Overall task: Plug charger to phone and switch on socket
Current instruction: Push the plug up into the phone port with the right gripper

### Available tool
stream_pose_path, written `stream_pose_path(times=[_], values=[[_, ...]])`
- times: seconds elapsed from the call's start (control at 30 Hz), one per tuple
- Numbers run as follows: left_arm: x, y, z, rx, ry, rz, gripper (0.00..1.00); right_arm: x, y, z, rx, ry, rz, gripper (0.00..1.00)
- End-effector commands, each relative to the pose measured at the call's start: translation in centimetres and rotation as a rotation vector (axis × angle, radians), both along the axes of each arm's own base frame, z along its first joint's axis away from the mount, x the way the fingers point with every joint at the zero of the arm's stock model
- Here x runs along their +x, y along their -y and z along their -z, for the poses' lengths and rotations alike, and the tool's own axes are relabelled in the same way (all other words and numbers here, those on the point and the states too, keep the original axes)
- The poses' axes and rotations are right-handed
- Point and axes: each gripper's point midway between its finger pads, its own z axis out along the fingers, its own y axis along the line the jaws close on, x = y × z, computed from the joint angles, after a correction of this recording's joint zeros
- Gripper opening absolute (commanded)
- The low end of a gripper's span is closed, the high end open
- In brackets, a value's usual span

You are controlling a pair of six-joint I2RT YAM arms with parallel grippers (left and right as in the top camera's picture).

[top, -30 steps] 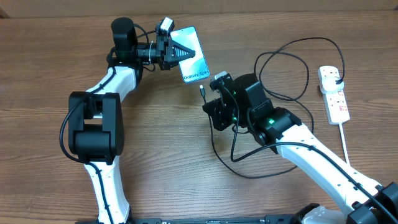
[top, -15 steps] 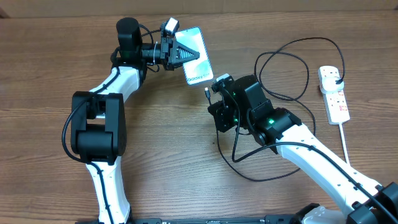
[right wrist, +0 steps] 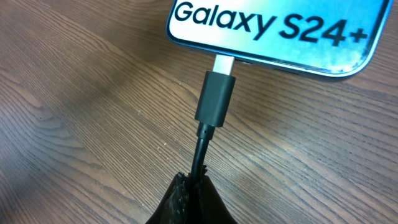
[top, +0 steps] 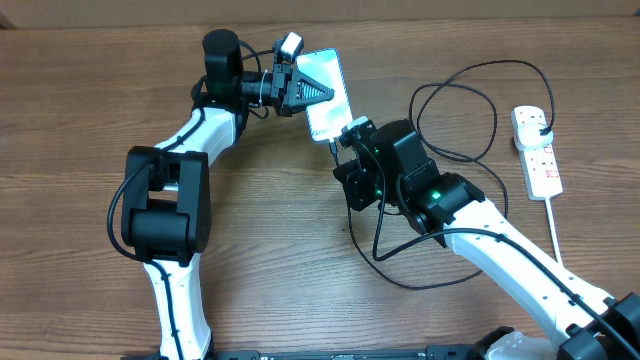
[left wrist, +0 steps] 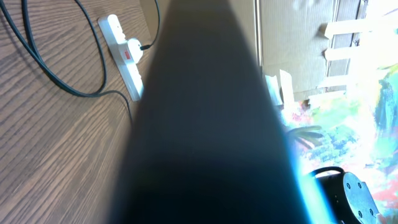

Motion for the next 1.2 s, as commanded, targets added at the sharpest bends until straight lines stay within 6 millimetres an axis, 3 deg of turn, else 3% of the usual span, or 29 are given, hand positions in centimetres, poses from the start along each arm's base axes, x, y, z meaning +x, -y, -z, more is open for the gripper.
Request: stream_pose_path(times=[0.0,1.17], values=[[-0.17,0.00,-1.31,-0.012,0.054,0.027,0.04,0.81,-0.62,-2.03,0.020,0.056,-0.005,0.04],[0.33,-0.95,-1.31,-0.007,0.016,0.006,0.04,0.80,-0.62,-2.04,0.035,0.038,0.016,0.04]])
